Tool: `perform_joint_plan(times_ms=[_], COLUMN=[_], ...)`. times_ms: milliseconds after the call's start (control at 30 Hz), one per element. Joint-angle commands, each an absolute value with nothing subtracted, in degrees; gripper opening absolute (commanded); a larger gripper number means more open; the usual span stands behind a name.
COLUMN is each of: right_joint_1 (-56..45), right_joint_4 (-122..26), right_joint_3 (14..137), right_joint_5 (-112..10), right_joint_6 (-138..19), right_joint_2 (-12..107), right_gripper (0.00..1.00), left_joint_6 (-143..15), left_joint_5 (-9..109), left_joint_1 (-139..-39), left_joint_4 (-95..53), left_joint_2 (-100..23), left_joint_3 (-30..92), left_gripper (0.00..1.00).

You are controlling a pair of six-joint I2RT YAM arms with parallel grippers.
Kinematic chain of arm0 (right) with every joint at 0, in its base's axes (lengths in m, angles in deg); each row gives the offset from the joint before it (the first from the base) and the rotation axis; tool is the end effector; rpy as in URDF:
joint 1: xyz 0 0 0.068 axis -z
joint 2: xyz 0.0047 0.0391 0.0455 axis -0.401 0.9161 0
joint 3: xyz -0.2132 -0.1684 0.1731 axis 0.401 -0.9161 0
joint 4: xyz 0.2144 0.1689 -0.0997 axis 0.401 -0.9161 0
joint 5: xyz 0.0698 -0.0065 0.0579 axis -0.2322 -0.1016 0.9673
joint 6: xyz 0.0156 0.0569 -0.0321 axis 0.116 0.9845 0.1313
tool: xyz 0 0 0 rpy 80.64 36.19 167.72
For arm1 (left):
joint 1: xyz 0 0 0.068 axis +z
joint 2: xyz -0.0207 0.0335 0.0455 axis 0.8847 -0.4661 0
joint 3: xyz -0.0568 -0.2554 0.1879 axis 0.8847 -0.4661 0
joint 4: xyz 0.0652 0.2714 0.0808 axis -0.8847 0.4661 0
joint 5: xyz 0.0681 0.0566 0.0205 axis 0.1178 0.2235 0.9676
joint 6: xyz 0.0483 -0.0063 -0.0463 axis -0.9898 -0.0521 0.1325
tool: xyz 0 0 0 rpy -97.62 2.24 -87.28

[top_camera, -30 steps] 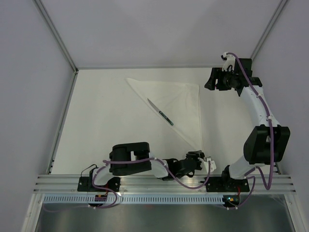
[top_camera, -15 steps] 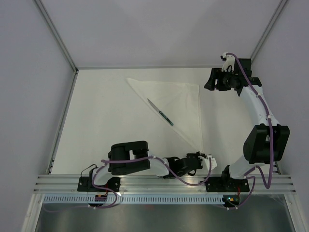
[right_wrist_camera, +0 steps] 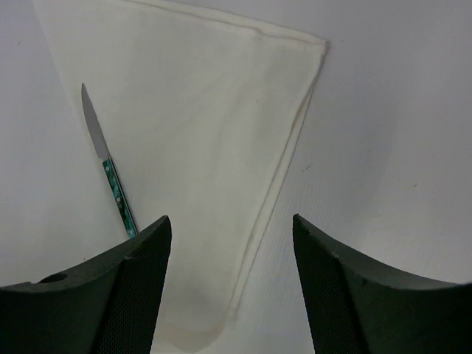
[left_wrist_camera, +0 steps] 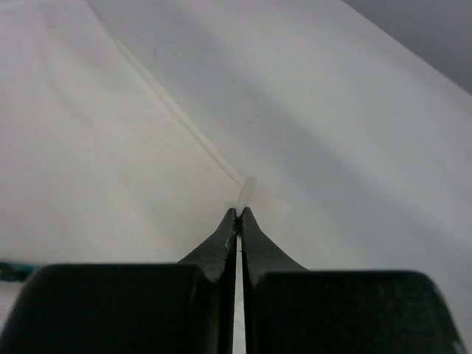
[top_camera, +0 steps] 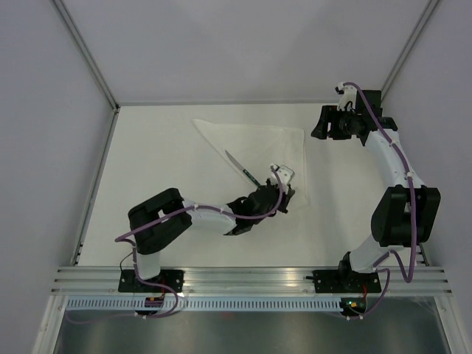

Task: Fold the napkin, place the utensils inside, and roll it up
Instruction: Fold the napkin at the center of the board.

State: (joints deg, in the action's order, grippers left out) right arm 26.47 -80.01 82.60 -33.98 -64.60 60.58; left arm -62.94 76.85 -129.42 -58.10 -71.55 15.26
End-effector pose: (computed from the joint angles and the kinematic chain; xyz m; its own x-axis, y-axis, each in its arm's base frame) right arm 0.4138 0.0021 0.3499 -0.6915 0.0576 -0.7200 -0.2426 0.9204 0.3066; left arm 0.1930 -0.4151 0.2045 -0.2442 0.0612 -0.9678 0.7191 0.6810 -0.1384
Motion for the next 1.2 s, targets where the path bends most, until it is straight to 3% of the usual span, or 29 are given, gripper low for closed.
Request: perform_joint_plan(times_ms=[0,267,533,1167], right_joint_1=[26.37,26.19,25.84,25.05], right_joint_4=[-81.12,-81.21,-81.38,-81.82], right_joint_3=[83.78,83.78,84.04,84.39], right_joint_5=[-33.05,-32.87,-33.14,-33.67], right_joint_6=[-64.32,-64.14,-64.32,-64.93], right_joint_2=[61.38,61.9,62.61,63.57], right_gripper=[0.72,0.72,0.72,0.72], left_joint_6=[-44.82,-32.33,-30.47,-31.0], left_joint_5=[74.71,71.64,66.55,63.73], left_joint_1=[-123.76,-110.39,-101.17,-93.07], left_joint_4=[-58.19,-55.9,-55.2,-49.49], left_joint_2=[-67.24,-66.35,-68.81,-73.82], left_joint_3=[11.56,8.04,10.22,18.58], left_gripper=[0.02,0.02,0.02,0.02])
